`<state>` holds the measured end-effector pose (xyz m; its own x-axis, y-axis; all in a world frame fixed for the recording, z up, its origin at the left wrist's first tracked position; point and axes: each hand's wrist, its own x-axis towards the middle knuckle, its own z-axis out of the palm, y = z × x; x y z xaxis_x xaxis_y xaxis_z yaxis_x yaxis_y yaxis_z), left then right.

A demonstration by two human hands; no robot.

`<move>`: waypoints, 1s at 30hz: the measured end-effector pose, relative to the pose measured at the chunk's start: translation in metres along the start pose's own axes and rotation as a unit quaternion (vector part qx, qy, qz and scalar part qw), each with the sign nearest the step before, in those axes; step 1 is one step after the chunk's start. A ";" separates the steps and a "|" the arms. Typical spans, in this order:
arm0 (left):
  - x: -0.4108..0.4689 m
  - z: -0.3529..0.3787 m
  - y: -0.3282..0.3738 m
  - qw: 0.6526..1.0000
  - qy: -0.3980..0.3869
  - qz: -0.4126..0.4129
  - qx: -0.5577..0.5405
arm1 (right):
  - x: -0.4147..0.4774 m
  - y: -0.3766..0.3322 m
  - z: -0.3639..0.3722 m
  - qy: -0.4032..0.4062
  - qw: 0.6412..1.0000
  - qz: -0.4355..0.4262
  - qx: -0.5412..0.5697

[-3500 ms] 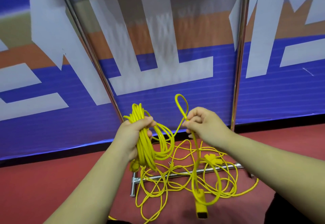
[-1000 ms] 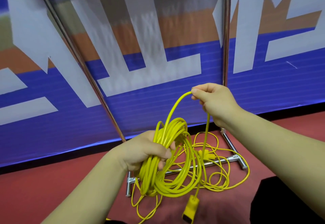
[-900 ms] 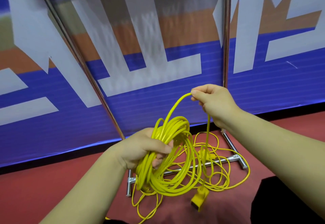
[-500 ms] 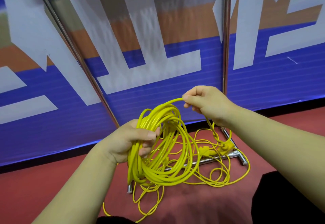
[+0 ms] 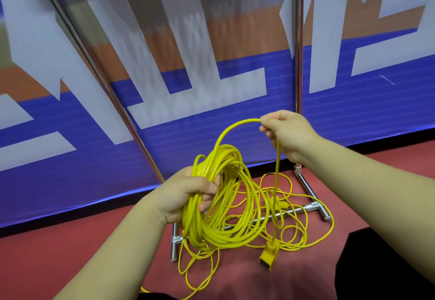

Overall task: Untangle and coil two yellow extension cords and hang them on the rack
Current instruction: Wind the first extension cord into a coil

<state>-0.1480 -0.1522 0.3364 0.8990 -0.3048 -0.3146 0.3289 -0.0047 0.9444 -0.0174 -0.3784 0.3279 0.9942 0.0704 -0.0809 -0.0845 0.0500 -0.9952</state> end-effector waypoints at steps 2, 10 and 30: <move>0.004 0.004 -0.002 0.999 0.037 0.013 -0.004 | -0.005 -0.003 0.001 -0.044 0.999 0.026 -0.007; 0.027 0.013 -0.025 0.974 0.206 0.039 0.080 | -0.031 -0.026 0.004 -0.169 0.984 -0.003 -0.063; 0.056 0.045 -0.033 0.972 0.207 0.065 0.084 | -0.041 -0.030 0.017 -0.122 0.986 -0.011 0.114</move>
<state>-0.1218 -0.2119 0.2925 0.9807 0.0970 -0.1700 0.1838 -0.1575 0.9703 -0.0566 -0.3659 0.3622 0.9527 0.3036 -0.0155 -0.1033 0.2753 -0.9558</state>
